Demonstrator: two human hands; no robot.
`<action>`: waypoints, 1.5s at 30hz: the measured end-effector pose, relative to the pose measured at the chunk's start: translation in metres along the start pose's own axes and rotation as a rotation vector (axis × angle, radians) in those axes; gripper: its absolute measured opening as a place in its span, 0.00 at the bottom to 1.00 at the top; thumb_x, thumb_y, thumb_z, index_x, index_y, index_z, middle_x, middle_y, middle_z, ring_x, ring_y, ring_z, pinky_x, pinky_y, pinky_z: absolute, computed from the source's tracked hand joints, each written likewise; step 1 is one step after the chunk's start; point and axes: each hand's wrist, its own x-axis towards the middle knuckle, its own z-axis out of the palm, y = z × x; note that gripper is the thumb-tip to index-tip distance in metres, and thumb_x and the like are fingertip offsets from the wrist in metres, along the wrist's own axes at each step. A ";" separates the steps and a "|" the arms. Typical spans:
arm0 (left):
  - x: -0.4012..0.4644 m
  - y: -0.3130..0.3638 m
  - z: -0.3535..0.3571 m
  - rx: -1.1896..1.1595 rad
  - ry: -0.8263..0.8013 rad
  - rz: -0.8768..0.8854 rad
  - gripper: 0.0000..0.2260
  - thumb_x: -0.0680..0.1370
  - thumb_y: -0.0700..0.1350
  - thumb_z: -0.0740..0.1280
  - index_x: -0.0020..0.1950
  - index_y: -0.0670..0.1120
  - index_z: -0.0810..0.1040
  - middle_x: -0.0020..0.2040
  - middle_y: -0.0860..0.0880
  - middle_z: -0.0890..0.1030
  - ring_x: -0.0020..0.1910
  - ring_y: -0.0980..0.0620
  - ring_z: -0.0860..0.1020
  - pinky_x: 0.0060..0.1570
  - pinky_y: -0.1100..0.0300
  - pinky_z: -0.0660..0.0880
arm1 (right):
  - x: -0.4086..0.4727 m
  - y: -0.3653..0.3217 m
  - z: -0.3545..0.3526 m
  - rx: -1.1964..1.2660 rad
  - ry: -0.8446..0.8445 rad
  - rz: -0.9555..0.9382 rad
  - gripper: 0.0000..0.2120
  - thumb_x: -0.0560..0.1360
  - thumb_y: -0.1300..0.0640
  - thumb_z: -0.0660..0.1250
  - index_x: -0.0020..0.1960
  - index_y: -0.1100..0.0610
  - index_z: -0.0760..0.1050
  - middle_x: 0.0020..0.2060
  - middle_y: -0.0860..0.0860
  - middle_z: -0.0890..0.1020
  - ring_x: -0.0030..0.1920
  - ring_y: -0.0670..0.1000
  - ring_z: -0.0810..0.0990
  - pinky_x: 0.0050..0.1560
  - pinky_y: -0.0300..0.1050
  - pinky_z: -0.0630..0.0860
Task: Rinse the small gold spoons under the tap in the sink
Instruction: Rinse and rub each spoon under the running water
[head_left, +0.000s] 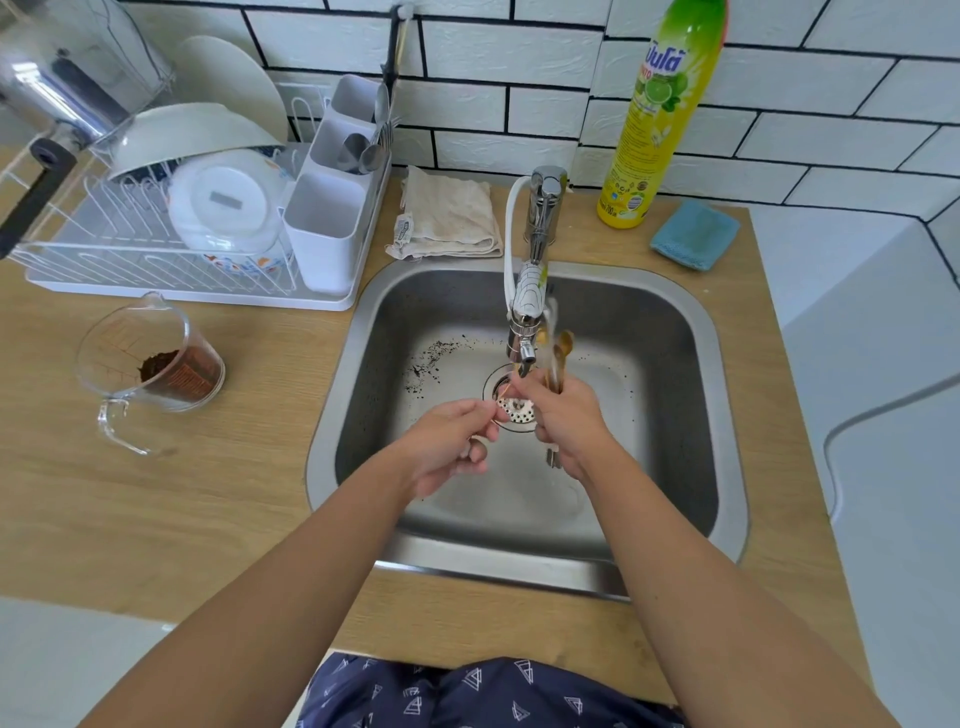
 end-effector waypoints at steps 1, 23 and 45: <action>0.004 0.002 0.002 0.040 0.031 0.034 0.09 0.83 0.48 0.64 0.52 0.46 0.81 0.35 0.53 0.77 0.25 0.58 0.69 0.31 0.62 0.77 | 0.003 -0.002 -0.003 0.046 0.095 0.001 0.16 0.79 0.53 0.72 0.32 0.51 0.82 0.33 0.47 0.85 0.20 0.41 0.62 0.21 0.36 0.59; 0.049 -0.002 0.055 -0.196 0.275 0.116 0.15 0.84 0.52 0.59 0.48 0.41 0.75 0.26 0.50 0.71 0.19 0.55 0.67 0.30 0.52 0.81 | -0.006 0.015 -0.036 0.322 0.416 0.033 0.08 0.80 0.55 0.70 0.43 0.55 0.79 0.45 0.54 0.89 0.19 0.43 0.59 0.20 0.37 0.58; 0.044 0.022 0.040 -0.352 0.129 -0.064 0.04 0.80 0.40 0.68 0.47 0.41 0.80 0.32 0.49 0.82 0.27 0.57 0.78 0.43 0.56 0.83 | -0.005 0.016 -0.035 0.469 0.409 0.035 0.02 0.78 0.61 0.72 0.46 0.55 0.81 0.35 0.52 0.85 0.21 0.42 0.57 0.21 0.36 0.55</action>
